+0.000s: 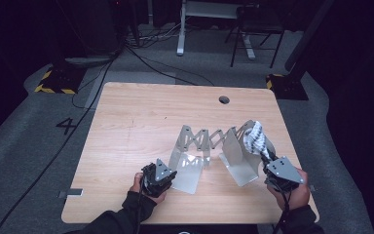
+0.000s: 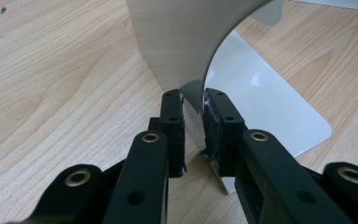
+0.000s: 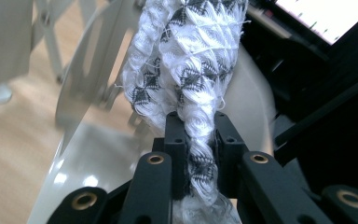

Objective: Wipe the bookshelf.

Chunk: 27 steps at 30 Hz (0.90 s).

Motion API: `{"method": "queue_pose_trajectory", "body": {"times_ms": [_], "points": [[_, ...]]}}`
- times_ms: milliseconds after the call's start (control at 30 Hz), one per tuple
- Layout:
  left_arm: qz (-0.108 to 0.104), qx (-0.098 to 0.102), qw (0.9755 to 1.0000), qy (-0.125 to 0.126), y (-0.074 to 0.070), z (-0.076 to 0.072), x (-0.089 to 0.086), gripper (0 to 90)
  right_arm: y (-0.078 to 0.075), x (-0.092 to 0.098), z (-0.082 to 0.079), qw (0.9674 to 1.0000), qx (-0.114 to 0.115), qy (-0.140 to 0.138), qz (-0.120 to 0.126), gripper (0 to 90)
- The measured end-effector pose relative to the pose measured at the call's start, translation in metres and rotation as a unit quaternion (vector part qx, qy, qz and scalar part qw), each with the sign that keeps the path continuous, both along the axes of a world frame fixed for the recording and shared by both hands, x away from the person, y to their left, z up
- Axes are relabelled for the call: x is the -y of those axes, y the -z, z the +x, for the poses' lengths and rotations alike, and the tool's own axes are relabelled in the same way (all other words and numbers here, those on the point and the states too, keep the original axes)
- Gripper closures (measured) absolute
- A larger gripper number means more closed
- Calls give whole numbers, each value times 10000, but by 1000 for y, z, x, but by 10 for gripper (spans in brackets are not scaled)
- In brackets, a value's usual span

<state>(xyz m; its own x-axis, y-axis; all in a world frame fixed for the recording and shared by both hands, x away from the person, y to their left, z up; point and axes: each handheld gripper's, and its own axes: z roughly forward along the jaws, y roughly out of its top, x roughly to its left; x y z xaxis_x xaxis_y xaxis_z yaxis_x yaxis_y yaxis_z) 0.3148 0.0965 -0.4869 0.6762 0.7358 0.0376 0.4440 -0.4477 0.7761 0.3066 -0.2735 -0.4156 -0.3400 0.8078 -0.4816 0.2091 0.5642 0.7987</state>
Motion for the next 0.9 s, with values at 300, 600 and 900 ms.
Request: {"method": "queue_pose_trajectory", "body": {"times_ms": [300,600,900], "points": [[8,2,10000,0,0,0,0,783,54,-2,13,9938,-1054,-102,-329,790],[10,3,10000,16,0,0,0,783,73,-9,21,9877,-1502,-324,-303,791],[19,-3,10000,37,0,0,2,778,77,-25,34,9852,-1554,-696,-185,788]]}}
